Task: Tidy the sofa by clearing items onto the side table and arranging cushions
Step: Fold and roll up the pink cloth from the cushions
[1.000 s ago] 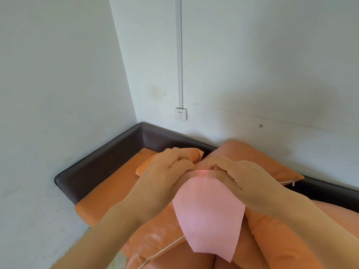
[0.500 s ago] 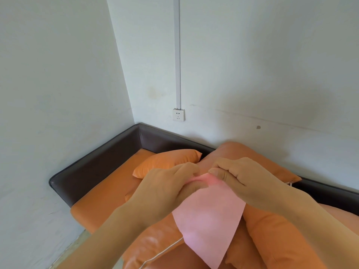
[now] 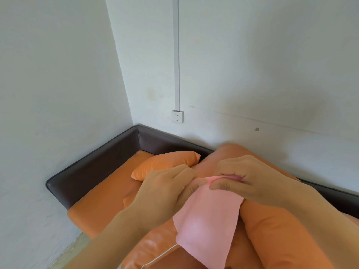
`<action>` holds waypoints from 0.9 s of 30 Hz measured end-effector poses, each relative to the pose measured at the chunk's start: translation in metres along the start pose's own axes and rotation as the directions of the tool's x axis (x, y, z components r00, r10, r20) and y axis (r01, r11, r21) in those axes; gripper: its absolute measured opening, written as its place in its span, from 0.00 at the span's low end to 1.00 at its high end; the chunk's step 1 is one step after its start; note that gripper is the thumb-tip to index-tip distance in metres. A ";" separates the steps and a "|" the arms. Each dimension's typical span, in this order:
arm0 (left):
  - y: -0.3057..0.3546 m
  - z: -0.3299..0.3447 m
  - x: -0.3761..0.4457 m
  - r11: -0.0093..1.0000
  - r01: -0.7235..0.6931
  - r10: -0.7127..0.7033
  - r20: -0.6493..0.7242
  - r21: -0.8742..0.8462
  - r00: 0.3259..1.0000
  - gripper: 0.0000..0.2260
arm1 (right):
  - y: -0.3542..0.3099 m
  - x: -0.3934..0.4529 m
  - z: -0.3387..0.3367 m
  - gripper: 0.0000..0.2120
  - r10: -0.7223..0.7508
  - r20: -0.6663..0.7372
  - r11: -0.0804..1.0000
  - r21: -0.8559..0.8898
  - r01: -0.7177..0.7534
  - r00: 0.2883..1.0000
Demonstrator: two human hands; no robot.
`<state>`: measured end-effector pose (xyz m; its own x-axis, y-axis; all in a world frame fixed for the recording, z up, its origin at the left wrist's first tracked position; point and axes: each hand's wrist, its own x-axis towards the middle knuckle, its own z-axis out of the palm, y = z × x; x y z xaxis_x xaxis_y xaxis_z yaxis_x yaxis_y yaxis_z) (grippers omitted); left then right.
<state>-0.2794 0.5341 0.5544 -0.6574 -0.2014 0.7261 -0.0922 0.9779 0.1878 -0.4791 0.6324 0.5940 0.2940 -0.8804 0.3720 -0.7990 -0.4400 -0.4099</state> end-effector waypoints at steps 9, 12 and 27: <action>0.005 -0.005 0.006 0.958 0.043 -0.073 -0.098 -0.283 0.993 0.08 | -0.002 -0.007 -0.007 0.07 0.072 -0.045 0.977 0.203 -0.062 0.996; 0.005 -0.005 0.009 0.984 0.017 -0.035 -0.099 -0.178 0.994 0.10 | -0.002 -0.006 -0.008 0.07 0.078 -0.083 0.984 0.163 -0.064 0.993; 0.000 -0.005 0.014 0.995 -0.072 0.065 0.089 0.076 0.994 0.08 | 0.030 -0.004 0.004 0.12 0.360 0.085 0.933 -0.052 -0.357 0.929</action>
<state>-0.2846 0.5309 0.5673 -0.7261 -0.1318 0.6748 -0.1013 0.9912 0.0846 -0.5020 0.6219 0.5768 0.0301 -0.9914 0.1273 -0.8775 -0.0871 -0.4716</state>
